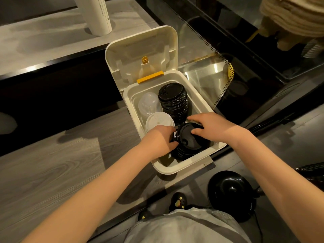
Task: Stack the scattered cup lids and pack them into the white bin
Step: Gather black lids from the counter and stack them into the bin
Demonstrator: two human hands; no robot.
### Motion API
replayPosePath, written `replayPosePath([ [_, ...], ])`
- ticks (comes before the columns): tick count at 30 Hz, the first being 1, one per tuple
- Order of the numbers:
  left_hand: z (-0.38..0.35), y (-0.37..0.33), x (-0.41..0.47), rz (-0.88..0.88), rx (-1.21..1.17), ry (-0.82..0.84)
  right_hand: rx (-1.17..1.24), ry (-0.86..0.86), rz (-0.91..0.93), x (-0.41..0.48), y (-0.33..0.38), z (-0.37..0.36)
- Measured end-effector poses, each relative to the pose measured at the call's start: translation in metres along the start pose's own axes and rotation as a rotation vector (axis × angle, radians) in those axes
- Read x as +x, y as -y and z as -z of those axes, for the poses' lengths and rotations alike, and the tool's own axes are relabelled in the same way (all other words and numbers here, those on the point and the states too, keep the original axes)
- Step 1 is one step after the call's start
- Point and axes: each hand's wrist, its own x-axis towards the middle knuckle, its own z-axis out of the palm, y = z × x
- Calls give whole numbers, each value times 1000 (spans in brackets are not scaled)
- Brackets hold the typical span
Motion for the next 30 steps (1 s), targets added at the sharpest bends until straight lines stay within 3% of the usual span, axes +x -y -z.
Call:
replayPosePath([
  [5, 21, 6, 2, 26, 34, -108, 51, -220, 74, 4, 4, 13],
  [8, 49, 16, 19, 35, 222, -292, 6, -384, 165, 20, 14, 27],
  [10, 66, 25, 32, 47, 393, -367, -64, -392, 199, 36, 21, 35],
  [13, 78, 42, 46, 138, 573, -301, -90, -293, 243, 60, 29, 42],
  [18, 74, 53, 52, 144, 571, -103, -206, -179, 289, 75, 32, 38],
  [30, 52, 59, 39, 87, 550, -160, -61, -315, 138, 55, 13, 1],
])
